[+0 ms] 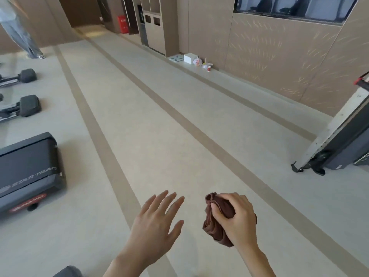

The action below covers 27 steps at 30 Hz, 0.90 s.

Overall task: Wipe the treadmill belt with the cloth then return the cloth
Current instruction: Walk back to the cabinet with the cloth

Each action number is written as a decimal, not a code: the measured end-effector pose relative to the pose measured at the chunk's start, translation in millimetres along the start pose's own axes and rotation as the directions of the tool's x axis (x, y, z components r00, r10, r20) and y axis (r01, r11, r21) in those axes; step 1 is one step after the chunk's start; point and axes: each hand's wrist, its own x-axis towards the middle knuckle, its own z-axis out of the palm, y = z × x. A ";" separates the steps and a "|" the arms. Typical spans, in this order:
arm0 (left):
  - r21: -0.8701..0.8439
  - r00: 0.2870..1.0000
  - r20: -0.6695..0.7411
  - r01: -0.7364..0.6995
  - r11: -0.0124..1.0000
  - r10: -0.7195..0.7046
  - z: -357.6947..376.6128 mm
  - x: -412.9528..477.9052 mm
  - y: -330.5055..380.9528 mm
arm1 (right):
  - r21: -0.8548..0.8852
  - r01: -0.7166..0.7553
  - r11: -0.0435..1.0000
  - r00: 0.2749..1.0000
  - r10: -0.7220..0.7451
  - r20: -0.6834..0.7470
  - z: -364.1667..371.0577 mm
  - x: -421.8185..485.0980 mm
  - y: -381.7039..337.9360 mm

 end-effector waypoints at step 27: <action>-0.044 0.997 -0.043 0.056 0.997 -0.058 70.1 388.0 -168.8 | -0.202 0.100 0.974 0.993 -0.109 -0.036 129.7 359.1 77.7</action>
